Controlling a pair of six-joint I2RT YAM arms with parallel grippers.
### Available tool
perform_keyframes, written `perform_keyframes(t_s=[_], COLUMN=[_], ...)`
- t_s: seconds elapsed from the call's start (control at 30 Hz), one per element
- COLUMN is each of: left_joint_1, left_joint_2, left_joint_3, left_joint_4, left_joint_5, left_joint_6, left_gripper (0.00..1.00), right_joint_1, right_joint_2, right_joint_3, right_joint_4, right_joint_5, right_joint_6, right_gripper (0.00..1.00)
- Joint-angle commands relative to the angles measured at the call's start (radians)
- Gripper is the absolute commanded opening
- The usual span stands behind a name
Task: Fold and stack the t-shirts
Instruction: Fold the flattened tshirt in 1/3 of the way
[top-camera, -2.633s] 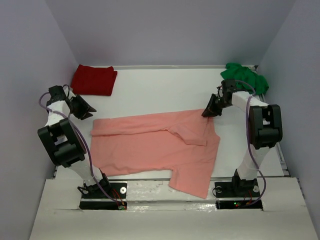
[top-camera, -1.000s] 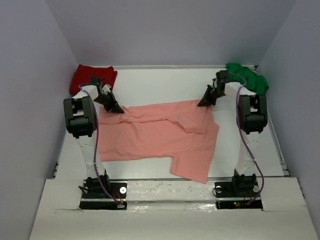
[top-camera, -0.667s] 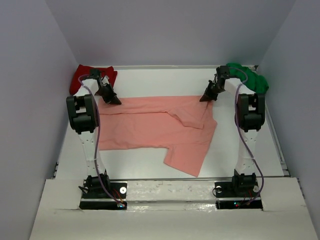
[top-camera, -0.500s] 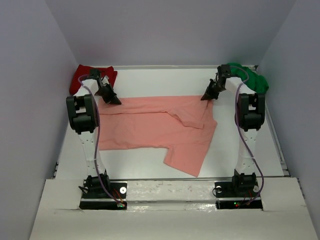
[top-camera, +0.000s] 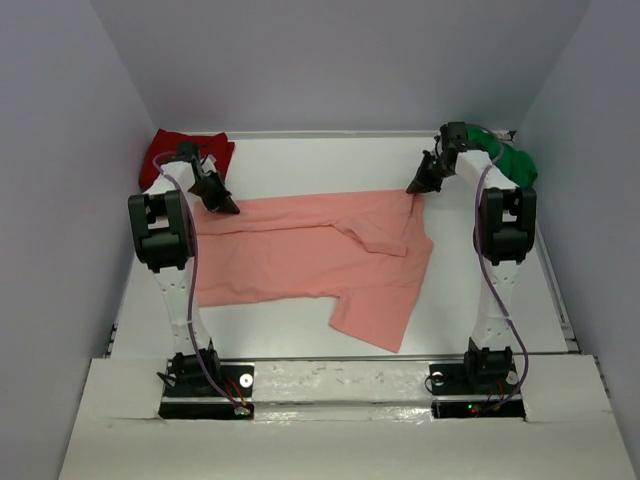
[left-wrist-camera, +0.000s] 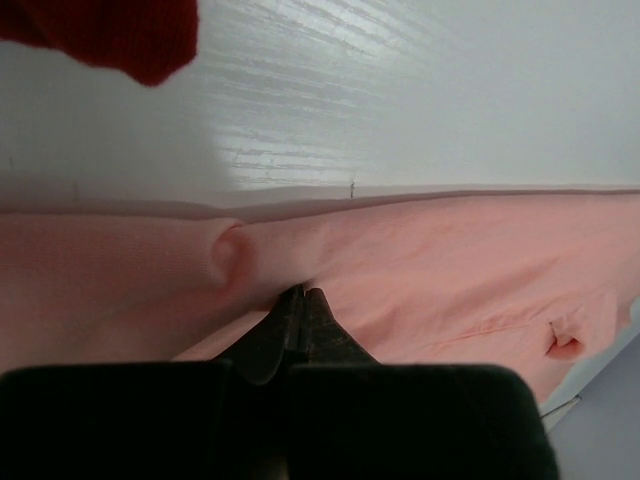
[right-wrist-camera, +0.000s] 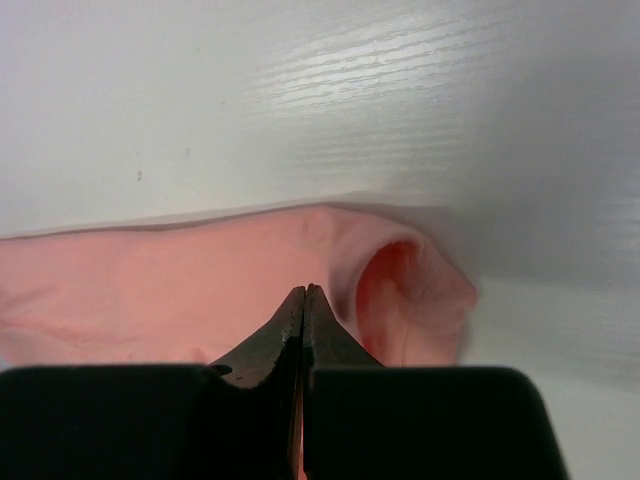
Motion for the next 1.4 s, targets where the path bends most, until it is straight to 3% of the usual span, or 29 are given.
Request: perform_keyframes(t_s=[0.0,0.2,0.33,0.4,0.47,0.63,0.8,0.9,1.13,1.27,1.37], left_joint_1=[0.007,0.007,-0.003,-0.041,-0.116,-0.291,-0.407,-0.453,-0.486,-0.498,-0.503], left_joint_2=[-0.112,-0.162,-0.202,-0.213,-0.215,-0.175,-0.104,-0.048,0.063,0.112,0.137], left_joint_3=[0.002,0.076,0.106,0.117,0.129,0.114,0.137,0.175,0.232,0.248,0.281], left_joint_4=[-0.068,-0.129,-0.148,-0.154,-0.16,-0.102,-0.009,0.01,0.041,0.074,0.09], left_joint_5=[-0.037,-0.047,0.005,0.025,0.034,0.071,0.123,0.135,0.155,0.157,0.161], left_joint_6=[0.037,0.062,0.066,0.07,0.077,0.06,0.017,0.014,0.027,0.025,0.011], left_gripper=[0.0,0.0,0.0,0.0,0.0,0.0,0.0,0.0,0.0,0.0,0.0], right_joint_1=[-0.009,0.023,0.122,0.179,0.273,0.353,0.397,0.432,0.615,0.683,0.683], right_joint_2=[-0.205,-0.401,-0.516,-0.556,-0.628,-0.713,-0.802,-0.83,-0.817,-0.765,-0.721], right_joint_3=[-0.044,-0.169,-0.252,-0.313,-0.399,-0.585,-0.676,-0.702,-0.702,-0.751,-0.771], right_joint_4=[0.046,0.126,0.139,0.126,0.122,0.163,0.166,0.155,0.14,0.181,0.206], right_joint_5=[-0.012,-0.035,-0.031,0.009,0.024,0.049,0.067,0.104,0.348,0.539,0.549], right_joint_6=[-0.074,-0.131,-0.175,-0.189,-0.173,-0.105,-0.059,-0.094,-0.276,-0.274,-0.255], right_gripper=[0.0,0.03,0.1,0.16,0.18,0.2,0.47,0.53,0.54,0.49,0.48])
